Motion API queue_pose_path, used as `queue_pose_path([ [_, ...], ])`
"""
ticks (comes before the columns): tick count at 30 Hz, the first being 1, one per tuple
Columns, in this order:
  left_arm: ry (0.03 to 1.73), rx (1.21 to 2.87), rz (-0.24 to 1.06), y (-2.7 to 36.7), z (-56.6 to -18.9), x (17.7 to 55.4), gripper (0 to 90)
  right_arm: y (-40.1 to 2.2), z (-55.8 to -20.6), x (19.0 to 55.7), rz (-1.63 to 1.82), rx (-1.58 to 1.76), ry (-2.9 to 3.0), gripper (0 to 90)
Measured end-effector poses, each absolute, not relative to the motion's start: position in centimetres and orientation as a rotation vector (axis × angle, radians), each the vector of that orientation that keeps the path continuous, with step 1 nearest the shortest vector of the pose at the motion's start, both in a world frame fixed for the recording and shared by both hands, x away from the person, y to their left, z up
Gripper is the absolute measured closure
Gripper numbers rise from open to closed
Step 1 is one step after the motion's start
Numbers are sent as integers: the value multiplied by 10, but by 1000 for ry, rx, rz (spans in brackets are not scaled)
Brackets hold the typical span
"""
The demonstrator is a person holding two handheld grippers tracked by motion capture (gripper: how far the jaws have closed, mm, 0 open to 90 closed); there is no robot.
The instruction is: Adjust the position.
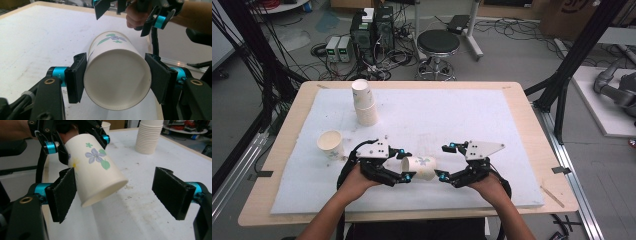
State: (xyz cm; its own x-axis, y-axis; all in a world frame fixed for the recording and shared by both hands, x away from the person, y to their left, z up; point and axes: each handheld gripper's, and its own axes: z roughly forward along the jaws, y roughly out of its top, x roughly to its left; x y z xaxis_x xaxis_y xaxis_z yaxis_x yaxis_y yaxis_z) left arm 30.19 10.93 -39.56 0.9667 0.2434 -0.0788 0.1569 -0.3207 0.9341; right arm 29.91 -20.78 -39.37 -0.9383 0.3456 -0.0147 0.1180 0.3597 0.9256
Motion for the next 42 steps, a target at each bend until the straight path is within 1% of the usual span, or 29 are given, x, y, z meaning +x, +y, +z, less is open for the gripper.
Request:
queue_pose_path([
  [10,292,1803,100,114,-391,303,369,-215,-400,301,1708,405,2391,205],
  [25,242,1777,88,114,-387,300,371,-212,-406,304,1765,371,2440,206],
  [42,192,1718,19,108,-387,299,371,-203,-409,307,1887,330,2469,212],
])
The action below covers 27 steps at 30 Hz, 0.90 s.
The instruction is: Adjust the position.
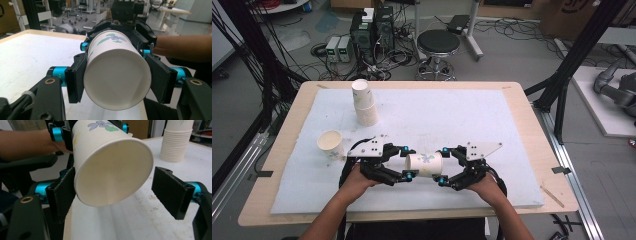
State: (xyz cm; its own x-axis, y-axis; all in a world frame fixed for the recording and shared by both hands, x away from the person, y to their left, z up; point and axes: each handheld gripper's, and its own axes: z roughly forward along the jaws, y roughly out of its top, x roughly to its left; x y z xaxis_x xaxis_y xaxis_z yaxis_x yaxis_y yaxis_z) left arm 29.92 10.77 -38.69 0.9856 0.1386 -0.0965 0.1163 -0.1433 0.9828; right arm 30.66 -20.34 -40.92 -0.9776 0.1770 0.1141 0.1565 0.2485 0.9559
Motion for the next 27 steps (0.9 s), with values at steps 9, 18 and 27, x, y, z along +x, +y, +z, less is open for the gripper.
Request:
queue_pose_path([
  [9,190,1663,-12,109,-389,300,372,-205,-409,308,1993,312,2430,268],
  [18,200,1658,-11,109,-392,300,369,-209,-409,308,2016,302,2419,330],
  [27,246,1676,-6,108,-392,300,246,-210,-408,308,1993,309,2441,339],
])
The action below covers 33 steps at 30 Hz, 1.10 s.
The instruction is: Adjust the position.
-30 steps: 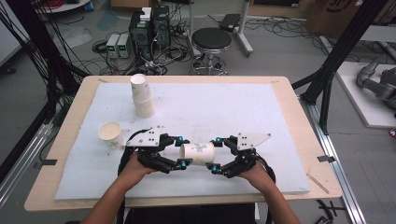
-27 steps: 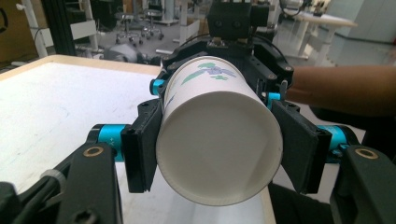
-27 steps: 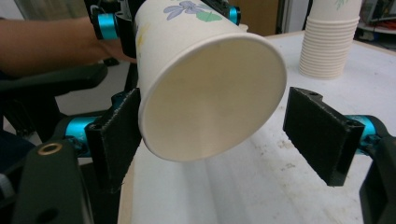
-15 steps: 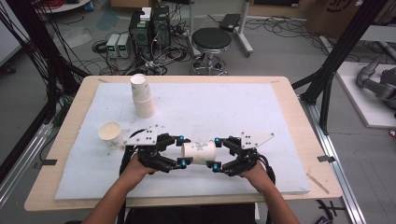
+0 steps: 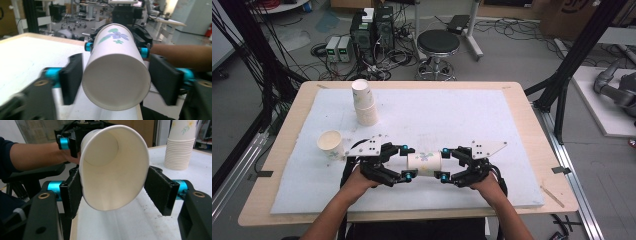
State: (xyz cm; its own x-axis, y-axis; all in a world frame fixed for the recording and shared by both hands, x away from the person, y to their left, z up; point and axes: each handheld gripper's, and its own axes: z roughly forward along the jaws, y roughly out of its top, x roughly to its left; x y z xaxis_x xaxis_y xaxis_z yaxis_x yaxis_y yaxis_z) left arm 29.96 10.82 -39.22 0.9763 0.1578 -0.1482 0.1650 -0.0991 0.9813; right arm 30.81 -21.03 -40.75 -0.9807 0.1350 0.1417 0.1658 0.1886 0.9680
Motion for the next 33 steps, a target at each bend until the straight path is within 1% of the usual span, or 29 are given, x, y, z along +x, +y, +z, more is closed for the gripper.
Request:
queue_pose_path([
  [6,281,1727,26,110,-390,298,157,-212,-406,309,-1962,-315,-2404,339],
  [15,321,1832,99,115,-379,301,155,-213,-392,310,-1855,-335,-2588,339],
  [21,293,1914,118,112,-372,303,156,-211,-389,314,-1754,-337,-2686,339],
  [28,280,2015,142,103,-371,307,159,-200,-373,316,-1565,-288,-2862,339],
  [33,235,2082,153,96,-371,308,162,-191,-363,318,-1437,-235,-2937,338],
])
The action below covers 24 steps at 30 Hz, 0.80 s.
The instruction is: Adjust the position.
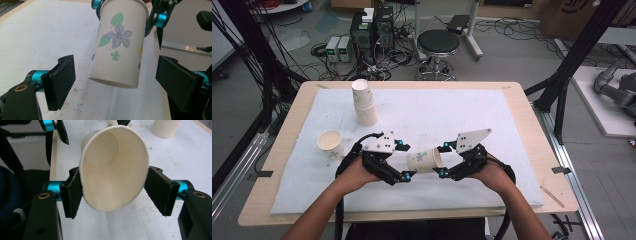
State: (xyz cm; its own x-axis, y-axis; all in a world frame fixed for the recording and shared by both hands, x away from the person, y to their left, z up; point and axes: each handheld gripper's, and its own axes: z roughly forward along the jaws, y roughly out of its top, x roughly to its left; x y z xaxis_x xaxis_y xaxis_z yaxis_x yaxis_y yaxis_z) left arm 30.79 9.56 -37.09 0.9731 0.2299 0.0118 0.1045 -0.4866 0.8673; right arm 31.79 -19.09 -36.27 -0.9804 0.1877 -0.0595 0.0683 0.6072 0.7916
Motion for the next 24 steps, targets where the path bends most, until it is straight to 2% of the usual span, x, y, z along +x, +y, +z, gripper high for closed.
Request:
queue_pose_path([
  [24,179,2198,149,81,-376,313,181,-146,-334,323,877,43,2860,335],
])
